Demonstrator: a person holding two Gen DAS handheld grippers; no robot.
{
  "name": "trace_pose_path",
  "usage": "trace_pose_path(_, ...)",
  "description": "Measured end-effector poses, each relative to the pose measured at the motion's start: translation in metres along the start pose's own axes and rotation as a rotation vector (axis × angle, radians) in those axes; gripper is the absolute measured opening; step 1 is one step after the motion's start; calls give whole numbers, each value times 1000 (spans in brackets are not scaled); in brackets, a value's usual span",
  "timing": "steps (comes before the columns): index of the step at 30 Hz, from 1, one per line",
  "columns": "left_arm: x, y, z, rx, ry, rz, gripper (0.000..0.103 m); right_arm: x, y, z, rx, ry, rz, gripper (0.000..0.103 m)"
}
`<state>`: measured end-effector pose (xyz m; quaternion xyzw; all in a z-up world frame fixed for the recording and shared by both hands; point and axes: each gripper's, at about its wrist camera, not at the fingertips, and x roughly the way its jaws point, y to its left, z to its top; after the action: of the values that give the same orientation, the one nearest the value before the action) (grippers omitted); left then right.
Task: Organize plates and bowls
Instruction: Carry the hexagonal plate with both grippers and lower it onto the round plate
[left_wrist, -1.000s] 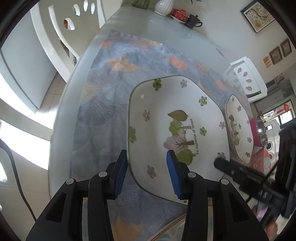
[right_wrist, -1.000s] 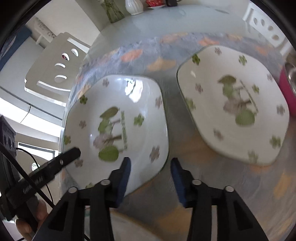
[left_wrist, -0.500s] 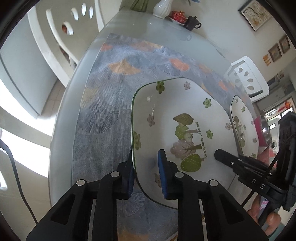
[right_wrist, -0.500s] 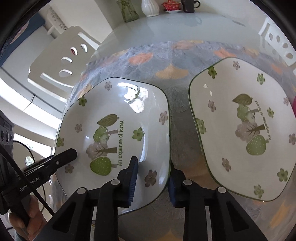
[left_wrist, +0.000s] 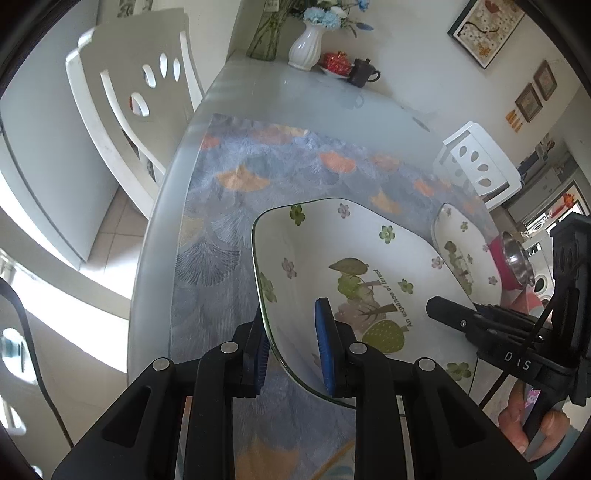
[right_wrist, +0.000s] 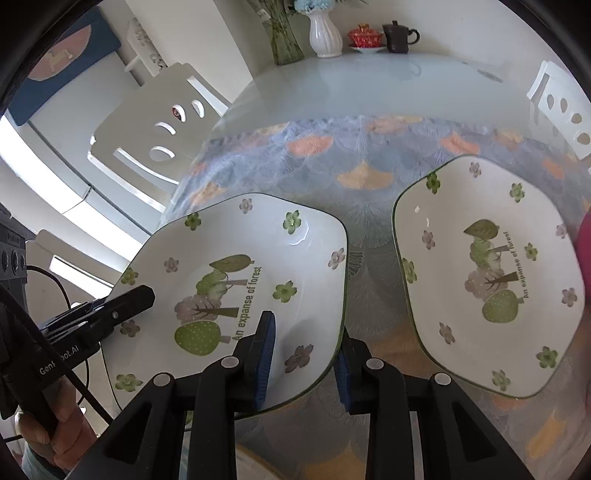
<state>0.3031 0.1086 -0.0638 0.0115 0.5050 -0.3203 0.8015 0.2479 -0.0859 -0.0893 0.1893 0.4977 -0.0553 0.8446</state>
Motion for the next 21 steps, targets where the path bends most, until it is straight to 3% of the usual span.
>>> trace_pose_path(11,-88,-33,-20,33,-151,15,20,-87,21,-27,-39,-110,18,28)
trace_pose_path(16,-121,-49,-46,36,-201,34,20,-124,28,-53,-52,-141,23,28)
trace_pose_path(21,-133,-56,-81,16,-196,54,20,-143,28,-87,-57,-137,45,28)
